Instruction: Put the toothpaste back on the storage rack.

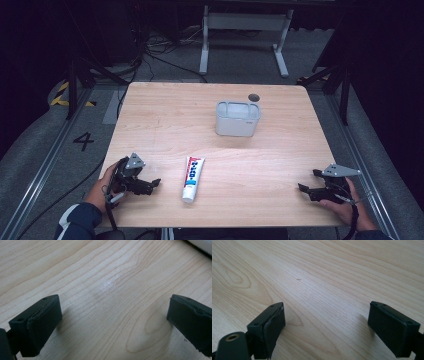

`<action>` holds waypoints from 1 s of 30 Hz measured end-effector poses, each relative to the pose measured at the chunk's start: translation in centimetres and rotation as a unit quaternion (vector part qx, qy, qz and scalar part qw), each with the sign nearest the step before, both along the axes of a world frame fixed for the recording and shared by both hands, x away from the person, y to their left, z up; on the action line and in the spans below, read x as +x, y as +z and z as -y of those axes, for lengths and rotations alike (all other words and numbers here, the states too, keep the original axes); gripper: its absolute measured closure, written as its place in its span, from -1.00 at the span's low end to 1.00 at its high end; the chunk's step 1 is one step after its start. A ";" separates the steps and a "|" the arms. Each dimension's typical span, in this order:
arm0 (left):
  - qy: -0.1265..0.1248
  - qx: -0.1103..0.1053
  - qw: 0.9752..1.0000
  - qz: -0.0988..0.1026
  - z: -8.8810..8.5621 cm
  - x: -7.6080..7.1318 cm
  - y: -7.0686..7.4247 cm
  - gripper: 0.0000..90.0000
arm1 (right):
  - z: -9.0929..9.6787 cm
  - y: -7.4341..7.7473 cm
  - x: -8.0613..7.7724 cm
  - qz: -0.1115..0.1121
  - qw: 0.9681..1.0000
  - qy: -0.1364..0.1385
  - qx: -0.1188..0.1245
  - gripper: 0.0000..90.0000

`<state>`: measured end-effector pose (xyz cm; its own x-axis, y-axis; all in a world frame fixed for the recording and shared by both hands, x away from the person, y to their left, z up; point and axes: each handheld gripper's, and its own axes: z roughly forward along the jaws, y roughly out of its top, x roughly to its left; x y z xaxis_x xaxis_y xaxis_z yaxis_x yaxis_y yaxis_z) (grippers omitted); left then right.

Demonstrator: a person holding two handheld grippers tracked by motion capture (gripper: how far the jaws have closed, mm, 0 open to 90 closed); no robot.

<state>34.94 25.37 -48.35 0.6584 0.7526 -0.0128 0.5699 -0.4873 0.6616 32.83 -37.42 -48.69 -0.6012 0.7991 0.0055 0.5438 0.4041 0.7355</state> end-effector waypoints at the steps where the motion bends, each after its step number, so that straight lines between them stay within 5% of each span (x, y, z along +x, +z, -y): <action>1: -0.001 0.000 1.000 0.000 0.0 0.0 0.0 -0.99 | 0.0 0.0 0.0 0.000 1.000 0.000 0.000 -0.68; 13: -0.017 0.007 1.000 0.002 -0.3 0.3 0.1 -0.99 | 0.0 0.0 0.0 -0.001 1.000 -0.002 0.000 -0.68; 24: -0.002 0.034 0.999 -0.034 0.4 0.4 0.9 -0.92 | 0.0 0.0 0.0 -0.001 1.000 -0.002 0.000 -0.68; 30: 0.010 0.040 0.998 -0.051 0.8 0.6 1.5 -0.71 | 0.0 0.0 0.0 -0.001 1.000 -0.002 0.000 -0.68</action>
